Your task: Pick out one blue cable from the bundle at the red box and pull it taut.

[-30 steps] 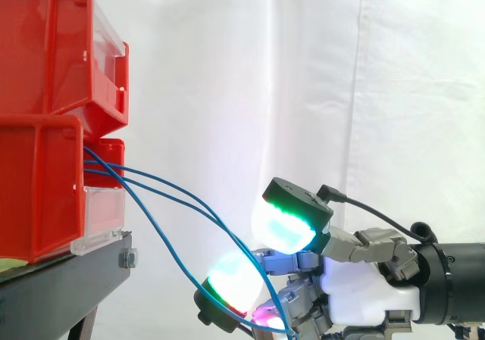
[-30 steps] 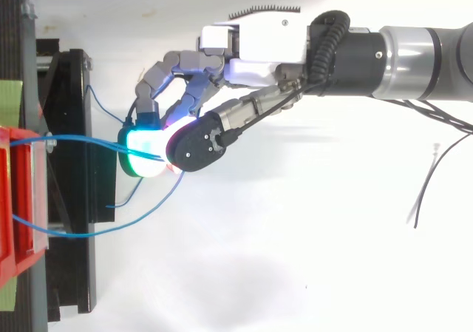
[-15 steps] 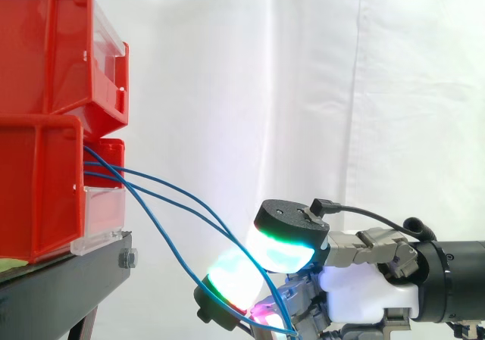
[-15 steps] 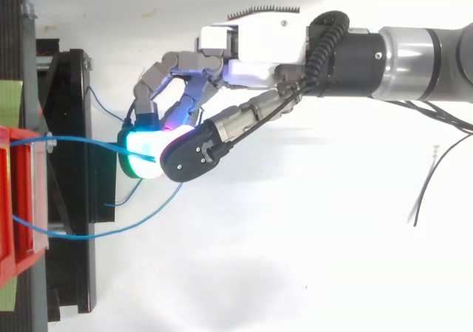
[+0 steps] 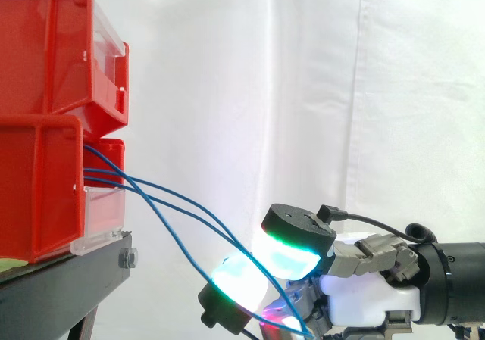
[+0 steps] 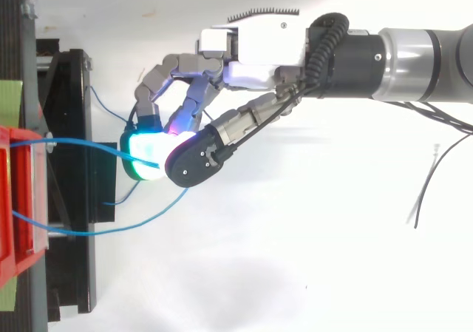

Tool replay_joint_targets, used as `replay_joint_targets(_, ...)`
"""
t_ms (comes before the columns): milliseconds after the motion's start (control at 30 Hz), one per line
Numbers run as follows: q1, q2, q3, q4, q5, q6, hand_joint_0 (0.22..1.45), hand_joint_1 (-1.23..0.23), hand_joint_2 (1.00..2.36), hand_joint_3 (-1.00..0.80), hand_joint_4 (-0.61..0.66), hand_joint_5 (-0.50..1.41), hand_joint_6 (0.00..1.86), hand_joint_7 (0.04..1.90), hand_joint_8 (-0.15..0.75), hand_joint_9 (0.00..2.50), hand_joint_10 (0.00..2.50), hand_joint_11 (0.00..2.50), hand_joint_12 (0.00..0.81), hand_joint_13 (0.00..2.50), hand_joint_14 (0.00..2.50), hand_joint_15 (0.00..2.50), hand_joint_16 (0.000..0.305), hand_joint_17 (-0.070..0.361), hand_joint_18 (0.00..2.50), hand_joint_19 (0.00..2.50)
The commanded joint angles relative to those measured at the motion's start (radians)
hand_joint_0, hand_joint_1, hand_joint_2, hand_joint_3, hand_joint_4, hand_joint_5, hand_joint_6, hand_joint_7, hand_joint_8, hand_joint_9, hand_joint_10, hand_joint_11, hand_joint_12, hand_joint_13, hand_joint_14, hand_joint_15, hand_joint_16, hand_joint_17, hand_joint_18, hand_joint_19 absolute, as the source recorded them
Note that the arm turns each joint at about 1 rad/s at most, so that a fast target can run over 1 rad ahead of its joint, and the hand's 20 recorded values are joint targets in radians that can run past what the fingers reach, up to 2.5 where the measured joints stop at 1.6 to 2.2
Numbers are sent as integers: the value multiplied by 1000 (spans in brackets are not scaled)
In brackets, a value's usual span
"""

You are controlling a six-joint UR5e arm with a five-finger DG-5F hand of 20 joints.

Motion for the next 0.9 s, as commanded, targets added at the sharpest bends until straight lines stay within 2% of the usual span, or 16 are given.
replay_joint_targets(0,0,1,0,-1,0,0,646,-680,1000,-500,31,-139,916,971,272,1208,30,838,404,921,22,488,54,121,801,696)
replay_joint_targets(67,0,1,0,-1,0,0,617,-589,1000,-500,38,-127,903,983,275,1295,33,832,411,946,20,483,54,121,813,703)
replay_joint_targets(167,0,-1,0,-4,0,0,608,-548,1000,-500,49,-117,887,1006,280,1311,31,834,410,952,22,489,55,124,830,710)
replay_joint_targets(800,1,-1,0,-17,0,0,583,-632,1000,-500,62,-119,869,1025,286,1339,31,845,417,970,20,499,56,127,860,713)
replay_joint_targets(867,1,1,-2,-17,0,0,540,-593,1000,-500,62,-119,867,1016,293,1345,29,831,428,978,20,491,58,131,876,703)
